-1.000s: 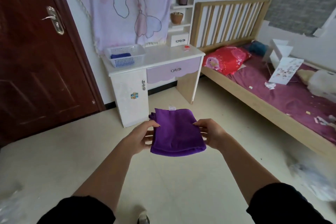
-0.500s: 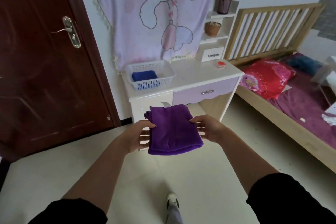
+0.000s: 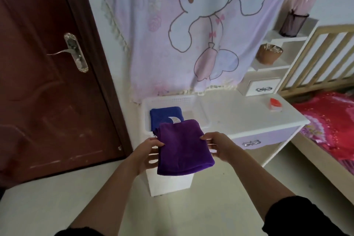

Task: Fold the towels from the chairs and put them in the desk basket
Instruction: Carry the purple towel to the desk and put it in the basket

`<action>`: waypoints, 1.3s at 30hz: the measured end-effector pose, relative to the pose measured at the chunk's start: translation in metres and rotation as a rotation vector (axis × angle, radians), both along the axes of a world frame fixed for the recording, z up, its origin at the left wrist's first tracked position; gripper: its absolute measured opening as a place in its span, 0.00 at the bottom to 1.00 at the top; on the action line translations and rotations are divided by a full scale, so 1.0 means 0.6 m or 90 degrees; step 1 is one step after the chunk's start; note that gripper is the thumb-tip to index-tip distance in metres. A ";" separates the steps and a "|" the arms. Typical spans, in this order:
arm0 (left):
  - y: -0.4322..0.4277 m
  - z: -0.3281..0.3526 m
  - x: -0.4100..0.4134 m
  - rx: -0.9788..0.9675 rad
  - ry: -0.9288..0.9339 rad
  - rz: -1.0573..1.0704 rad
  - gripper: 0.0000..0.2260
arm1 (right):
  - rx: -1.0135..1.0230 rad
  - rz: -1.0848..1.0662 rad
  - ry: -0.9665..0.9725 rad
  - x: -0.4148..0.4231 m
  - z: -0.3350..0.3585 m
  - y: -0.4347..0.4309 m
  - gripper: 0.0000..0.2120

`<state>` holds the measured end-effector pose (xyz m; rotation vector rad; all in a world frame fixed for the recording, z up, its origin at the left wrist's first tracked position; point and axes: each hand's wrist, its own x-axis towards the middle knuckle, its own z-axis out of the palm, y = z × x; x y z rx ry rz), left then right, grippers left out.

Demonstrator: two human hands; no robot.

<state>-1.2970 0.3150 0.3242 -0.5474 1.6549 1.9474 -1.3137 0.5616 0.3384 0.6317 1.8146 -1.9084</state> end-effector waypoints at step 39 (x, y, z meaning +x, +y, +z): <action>-0.021 -0.060 -0.406 -0.837 0.234 -0.418 0.20 | 0.319 0.003 0.047 -0.350 -0.127 -0.092 0.13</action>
